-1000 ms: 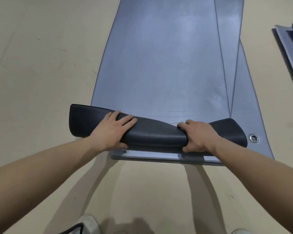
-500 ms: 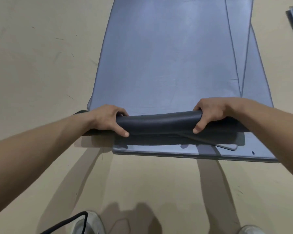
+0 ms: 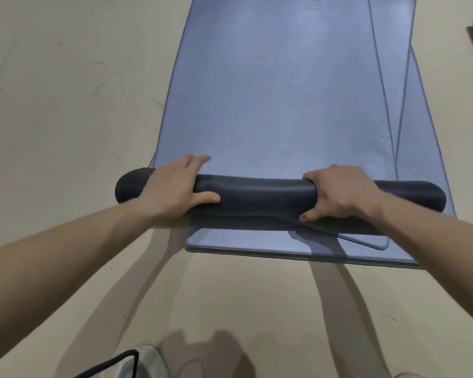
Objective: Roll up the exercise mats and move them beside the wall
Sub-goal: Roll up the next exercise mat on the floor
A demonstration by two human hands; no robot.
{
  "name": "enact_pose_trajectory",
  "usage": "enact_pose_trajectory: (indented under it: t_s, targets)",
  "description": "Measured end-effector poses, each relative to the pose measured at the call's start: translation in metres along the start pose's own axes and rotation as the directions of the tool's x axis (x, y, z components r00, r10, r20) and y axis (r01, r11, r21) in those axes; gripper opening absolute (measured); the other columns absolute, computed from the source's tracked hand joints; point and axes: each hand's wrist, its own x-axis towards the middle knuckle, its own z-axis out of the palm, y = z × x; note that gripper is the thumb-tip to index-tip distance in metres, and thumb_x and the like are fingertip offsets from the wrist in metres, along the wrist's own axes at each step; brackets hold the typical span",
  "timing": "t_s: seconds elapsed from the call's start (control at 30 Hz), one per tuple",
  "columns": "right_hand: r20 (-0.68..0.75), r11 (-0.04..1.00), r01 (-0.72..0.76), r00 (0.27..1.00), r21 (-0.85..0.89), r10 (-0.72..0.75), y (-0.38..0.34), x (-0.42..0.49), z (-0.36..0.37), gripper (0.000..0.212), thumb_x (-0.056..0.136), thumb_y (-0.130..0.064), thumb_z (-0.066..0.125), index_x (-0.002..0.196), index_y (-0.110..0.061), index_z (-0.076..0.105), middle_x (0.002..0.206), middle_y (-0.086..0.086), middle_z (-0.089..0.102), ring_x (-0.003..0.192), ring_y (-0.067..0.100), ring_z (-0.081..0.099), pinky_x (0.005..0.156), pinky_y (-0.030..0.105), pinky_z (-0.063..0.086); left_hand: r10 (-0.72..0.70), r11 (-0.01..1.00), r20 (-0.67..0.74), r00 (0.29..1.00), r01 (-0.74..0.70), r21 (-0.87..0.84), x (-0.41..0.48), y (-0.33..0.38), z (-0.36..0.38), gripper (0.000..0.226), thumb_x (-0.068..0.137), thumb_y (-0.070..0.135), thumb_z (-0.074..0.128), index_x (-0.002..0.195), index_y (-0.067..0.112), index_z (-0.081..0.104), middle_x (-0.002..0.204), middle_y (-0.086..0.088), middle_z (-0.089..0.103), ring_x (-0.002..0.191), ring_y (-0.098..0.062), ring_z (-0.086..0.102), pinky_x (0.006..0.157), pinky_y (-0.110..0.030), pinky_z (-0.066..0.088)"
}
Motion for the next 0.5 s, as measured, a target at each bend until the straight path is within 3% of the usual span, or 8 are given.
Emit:
enact_pose_trajectory:
  t_s: [0.03,0.07,0.13,0.23,0.33,0.43,0.5]
  targets:
    - [0.057,0.999,0.000,0.998,0.040,-0.002,0.003,0.009,-0.011,0.059,0.059,-0.077,0.079,0.095,-0.036,0.057,0.081,-0.015,0.058,0.081,0.020,0.058,0.069,0.034,0.044,0.016,0.998,-0.096,0.995,-0.010,0.065,-0.010,0.000,0.006,0.097,0.081,0.079,0.061,0.157,0.026,0.032,0.150,-0.003,0.051,0.129,-0.029,0.055,0.109,-0.048,0.043]
    - [0.115,0.997,-0.005,0.993,0.083,-0.005,0.004,0.018,-0.019,0.059,0.057,-0.074,0.083,0.093,-0.035,0.059,0.080,-0.017,0.059,0.082,0.018,0.059,0.071,0.034,0.046,0.042,0.987,-0.098,0.994,-0.027,0.157,-0.016,0.000,0.012,0.107,0.076,0.084,0.061,0.158,0.025,0.026,0.150,-0.005,0.049,0.131,-0.030,0.053,0.112,-0.049,0.039]
    - [0.209,0.984,-0.028,0.978,0.177,-0.010,0.006,0.032,-0.032,0.059,0.054,-0.065,0.091,0.095,-0.031,0.066,0.086,-0.016,0.067,0.086,0.016,0.065,0.079,0.036,0.053,0.061,0.948,-0.004,0.998,-0.056,0.314,-0.014,-0.003,0.014,0.121,0.062,0.090,0.067,0.156,0.027,0.023,0.146,-0.004,0.050,0.126,-0.029,0.053,0.111,-0.048,0.040]
    - [0.323,0.953,-0.078,0.946,0.294,-0.022,0.012,0.043,-0.043,0.054,0.054,-0.048,0.097,0.098,-0.027,0.074,0.090,-0.010,0.077,0.087,0.015,0.071,0.087,0.035,0.056,0.025,0.964,0.077,0.997,-0.044,0.262,0.008,-0.003,-0.011,0.094,0.063,0.083,0.073,0.135,0.031,0.043,0.122,0.002,0.064,0.102,-0.023,0.061,0.087,-0.040,0.051]
    - [0.416,0.934,-0.088,0.907,0.345,-0.069,0.014,0.038,-0.038,0.049,0.054,-0.042,0.098,0.096,-0.025,0.078,0.085,-0.013,0.078,0.088,0.013,0.074,0.083,0.028,0.055,0.041,0.975,0.214,0.976,-0.085,0.206,0.012,-0.001,-0.020,0.076,0.067,0.077,0.077,0.122,0.032,0.050,0.100,0.008,0.061,0.087,-0.019,0.058,0.074,-0.035,0.046]
    - [0.390,0.935,-0.095,0.920,0.341,-0.049,0.011,0.026,-0.023,0.057,0.056,-0.050,0.096,0.102,-0.027,0.072,0.093,-0.015,0.075,0.092,0.013,0.069,0.078,0.026,0.049,0.054,0.971,0.304,0.951,-0.120,0.205,0.013,0.002,-0.013,0.071,0.069,0.073,0.079,0.119,0.035,0.048,0.097,0.009,0.054,0.087,-0.016,0.054,0.075,-0.031,0.042]
    - [0.201,0.979,-0.028,0.979,0.202,-0.013,0.008,0.014,-0.015,0.084,0.057,-0.067,0.088,0.127,-0.029,0.057,0.114,-0.012,0.065,0.106,0.018,0.061,0.089,0.034,0.048,0.046,0.980,0.347,0.937,-0.110,0.165,0.024,0.002,-0.017,0.070,0.068,0.070,0.083,0.117,0.036,0.047,0.101,0.009,0.056,0.091,-0.015,0.056,0.079,-0.031,0.045]
